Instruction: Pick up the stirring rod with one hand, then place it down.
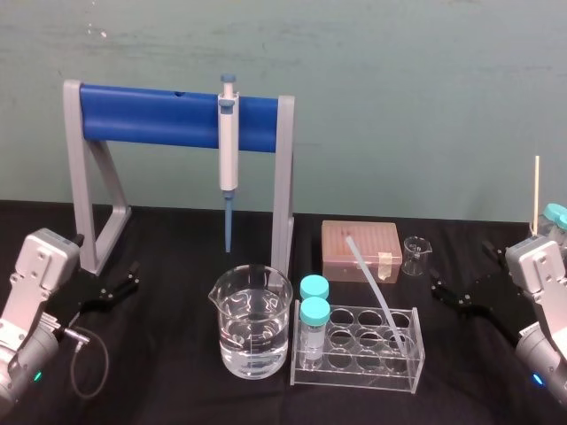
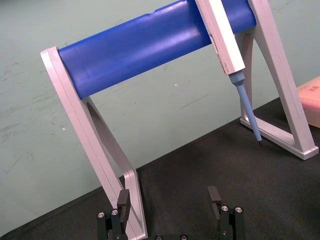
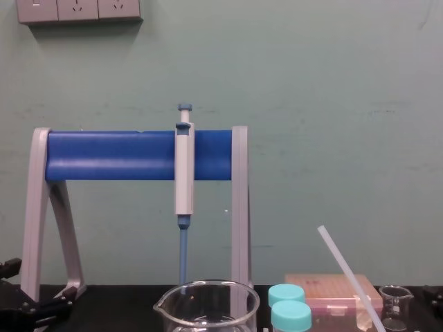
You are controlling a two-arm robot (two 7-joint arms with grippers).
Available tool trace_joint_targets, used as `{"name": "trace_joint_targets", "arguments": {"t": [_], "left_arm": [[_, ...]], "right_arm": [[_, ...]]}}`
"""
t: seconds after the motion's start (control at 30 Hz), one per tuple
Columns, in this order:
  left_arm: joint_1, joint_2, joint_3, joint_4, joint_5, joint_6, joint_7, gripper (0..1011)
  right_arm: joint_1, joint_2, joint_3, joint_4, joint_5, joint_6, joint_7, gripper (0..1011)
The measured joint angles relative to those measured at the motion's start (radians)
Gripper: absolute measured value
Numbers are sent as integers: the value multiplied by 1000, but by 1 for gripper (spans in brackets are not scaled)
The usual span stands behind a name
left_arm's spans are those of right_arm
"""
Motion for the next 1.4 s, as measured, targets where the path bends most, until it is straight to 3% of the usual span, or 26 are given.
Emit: {"name": "trace_joint_targets", "arguments": {"t": [0.97,1.17,1.4], "left_arm": [[0,0,0,0,0,0,0,1000],[0,0,0,0,0,0,0,1001],[0,0,0,0,0,0,0,1000]], "right_arm": [[-1,-1,2,-1,-3,-1,1,1003],[-20,-4,17,-30,-65,-55,-32,1003],[-47,-2,24,-82,-149,-169,-60,1003]]}}
